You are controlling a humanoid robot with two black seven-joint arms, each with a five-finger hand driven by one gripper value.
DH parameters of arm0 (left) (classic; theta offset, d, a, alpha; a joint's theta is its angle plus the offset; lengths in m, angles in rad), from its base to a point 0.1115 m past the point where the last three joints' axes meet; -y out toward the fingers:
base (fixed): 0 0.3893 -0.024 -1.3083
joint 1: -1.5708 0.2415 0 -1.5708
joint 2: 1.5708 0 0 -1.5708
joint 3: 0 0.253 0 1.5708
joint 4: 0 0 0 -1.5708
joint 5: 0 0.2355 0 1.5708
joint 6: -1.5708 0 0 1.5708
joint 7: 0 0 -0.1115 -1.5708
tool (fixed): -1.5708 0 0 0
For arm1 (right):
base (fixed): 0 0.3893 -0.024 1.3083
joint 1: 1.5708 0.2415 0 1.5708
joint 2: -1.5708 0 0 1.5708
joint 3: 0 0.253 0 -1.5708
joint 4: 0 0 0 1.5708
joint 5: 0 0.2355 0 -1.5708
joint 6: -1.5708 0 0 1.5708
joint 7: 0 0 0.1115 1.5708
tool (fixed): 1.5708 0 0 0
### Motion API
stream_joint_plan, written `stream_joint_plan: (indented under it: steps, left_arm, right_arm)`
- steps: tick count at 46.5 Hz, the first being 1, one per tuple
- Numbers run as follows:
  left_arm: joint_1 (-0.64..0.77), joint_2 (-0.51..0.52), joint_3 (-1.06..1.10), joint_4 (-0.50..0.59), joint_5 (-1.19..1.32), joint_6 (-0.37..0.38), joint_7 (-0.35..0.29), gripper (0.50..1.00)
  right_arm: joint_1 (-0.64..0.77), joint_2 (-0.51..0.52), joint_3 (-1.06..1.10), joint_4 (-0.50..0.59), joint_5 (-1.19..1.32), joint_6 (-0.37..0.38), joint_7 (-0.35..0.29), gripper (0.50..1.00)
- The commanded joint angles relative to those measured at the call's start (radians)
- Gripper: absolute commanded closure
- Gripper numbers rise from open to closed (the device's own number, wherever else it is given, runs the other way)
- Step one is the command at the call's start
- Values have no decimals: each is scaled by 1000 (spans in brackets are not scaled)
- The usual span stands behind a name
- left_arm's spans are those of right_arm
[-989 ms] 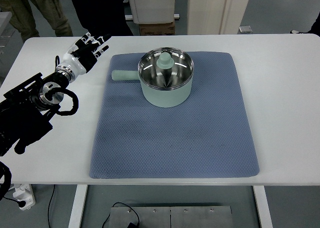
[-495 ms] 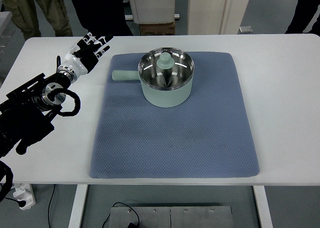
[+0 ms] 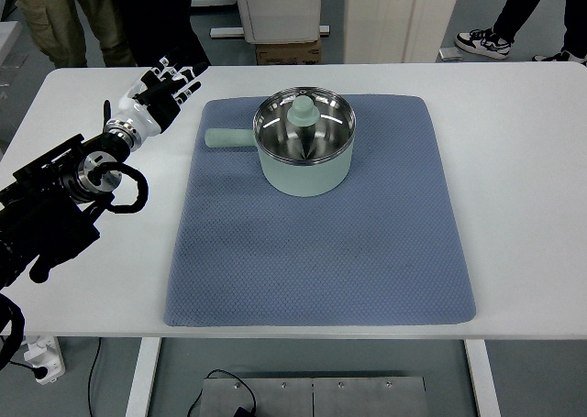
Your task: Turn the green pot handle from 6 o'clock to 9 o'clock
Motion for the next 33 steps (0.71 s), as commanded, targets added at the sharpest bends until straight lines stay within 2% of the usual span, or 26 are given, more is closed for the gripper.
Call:
stream_joint_plan:
  steps: [1, 33]
  left_arm:
    - [0, 0, 0, 0, 1, 0, 0, 500]
    - [-9, -2, 0, 0, -1, 2, 0, 500]
  right_arm:
    - [5, 0, -1, -2, -1, 0, 5, 500]
    - [6, 0, 6, -3, 5, -14, 3, 500]
